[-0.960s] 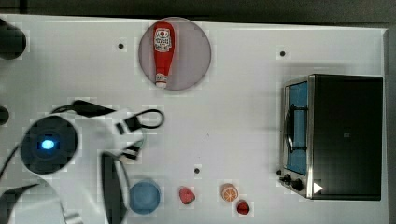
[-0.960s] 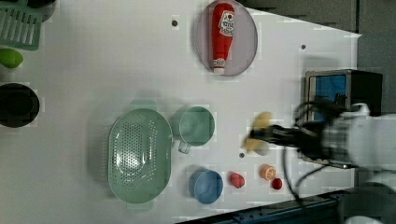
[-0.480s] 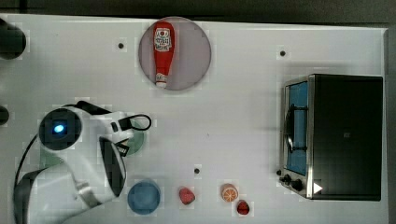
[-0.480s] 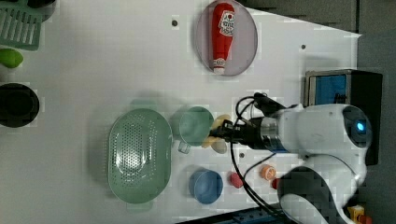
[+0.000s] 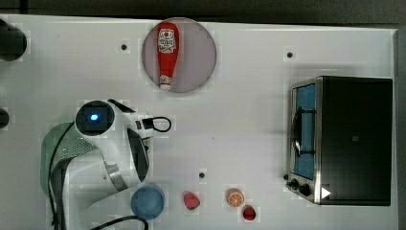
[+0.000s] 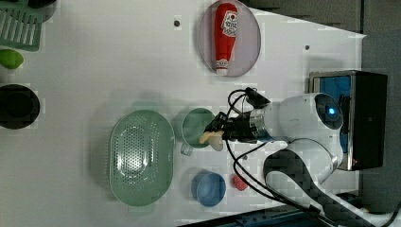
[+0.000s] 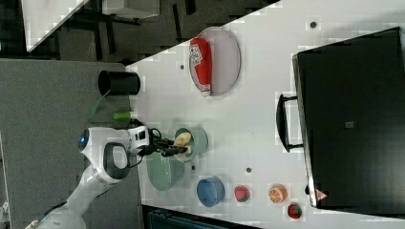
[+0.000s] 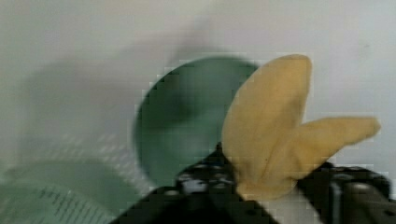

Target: Pick Banana and place it in mug.

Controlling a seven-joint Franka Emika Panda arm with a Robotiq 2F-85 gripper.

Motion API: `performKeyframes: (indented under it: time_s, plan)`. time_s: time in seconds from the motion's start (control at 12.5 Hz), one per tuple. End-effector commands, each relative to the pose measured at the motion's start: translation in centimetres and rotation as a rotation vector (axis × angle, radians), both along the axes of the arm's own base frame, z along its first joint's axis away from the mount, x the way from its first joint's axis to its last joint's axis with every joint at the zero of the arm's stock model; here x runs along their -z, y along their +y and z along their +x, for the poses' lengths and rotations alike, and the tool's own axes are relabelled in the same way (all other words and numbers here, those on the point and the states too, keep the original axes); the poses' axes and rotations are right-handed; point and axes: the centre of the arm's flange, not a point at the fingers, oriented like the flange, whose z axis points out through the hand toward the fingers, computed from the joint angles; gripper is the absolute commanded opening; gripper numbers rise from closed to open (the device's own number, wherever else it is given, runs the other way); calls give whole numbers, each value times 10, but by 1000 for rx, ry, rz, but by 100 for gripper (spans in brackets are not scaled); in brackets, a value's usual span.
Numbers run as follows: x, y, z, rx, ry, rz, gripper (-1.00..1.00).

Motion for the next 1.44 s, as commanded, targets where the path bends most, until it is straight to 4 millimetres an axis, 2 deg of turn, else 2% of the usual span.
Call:
performKeyframes:
  time_s: [0.08, 0.24, 0.32, 0.48, 0.56, 0.72, 0.96, 1.2, 1.44]
  plan:
    - [-20, 21, -12, 90, -60, -3, 43]
    - [-23, 22, -7, 88, -96, 10, 89]
    - [-25, 23, -6, 89, -108, 17, 100]
    - [-35, 22, -2, 100, -141, 26, 100]
    - [-50, 18, 4, 117, -173, 31, 100]
    - [-93, 5, 14, 145, -246, 27, 100]
    - [-167, -44, 24, 193, -292, -22, 100]
    - [-241, -106, 23, 284, -264, -67, 100]
    - [-300, -166, 18, 396, -228, -77, 100]
